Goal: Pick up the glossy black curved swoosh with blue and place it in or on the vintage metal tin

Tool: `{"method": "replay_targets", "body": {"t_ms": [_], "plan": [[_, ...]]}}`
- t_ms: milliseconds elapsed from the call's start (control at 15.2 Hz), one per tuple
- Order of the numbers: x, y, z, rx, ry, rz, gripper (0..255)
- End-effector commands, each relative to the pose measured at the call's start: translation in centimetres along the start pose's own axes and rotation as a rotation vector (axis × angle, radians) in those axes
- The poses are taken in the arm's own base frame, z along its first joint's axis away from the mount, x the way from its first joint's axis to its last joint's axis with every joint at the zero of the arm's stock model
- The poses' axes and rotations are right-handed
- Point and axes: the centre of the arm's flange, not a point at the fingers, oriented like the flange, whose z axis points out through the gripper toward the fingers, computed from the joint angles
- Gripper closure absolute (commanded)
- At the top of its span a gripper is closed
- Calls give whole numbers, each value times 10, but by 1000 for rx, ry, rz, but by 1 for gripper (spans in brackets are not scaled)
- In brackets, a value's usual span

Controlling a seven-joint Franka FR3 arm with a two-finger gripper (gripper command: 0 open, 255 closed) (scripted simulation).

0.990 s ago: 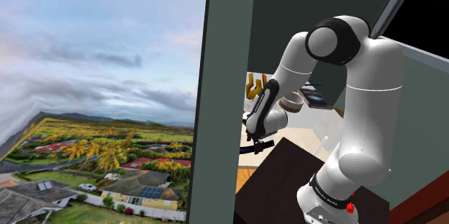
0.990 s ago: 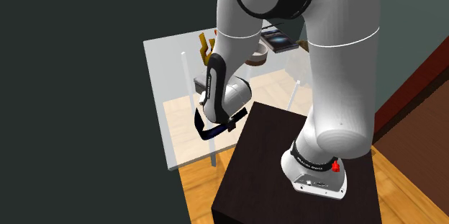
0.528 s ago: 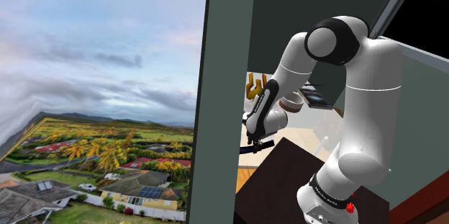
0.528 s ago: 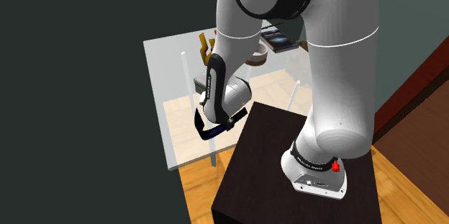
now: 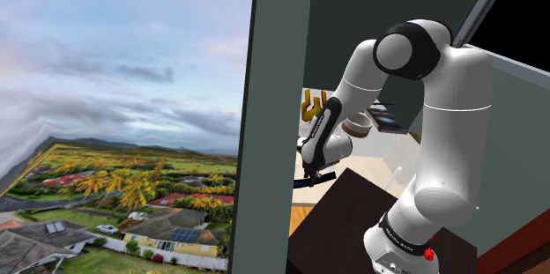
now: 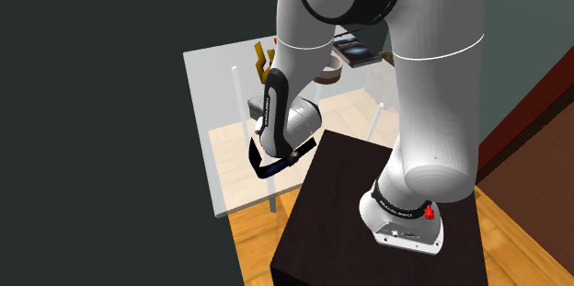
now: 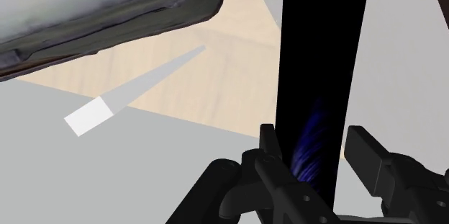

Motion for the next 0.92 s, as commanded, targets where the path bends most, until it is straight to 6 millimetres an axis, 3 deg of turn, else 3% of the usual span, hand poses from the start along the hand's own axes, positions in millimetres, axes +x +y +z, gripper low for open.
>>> {"method": "replay_targets", "body": {"t_ms": [0, 858], "plan": [[0, 0, 0, 0, 0, 0, 255], [-4, -3, -68, 0, 0, 0, 255]]}}
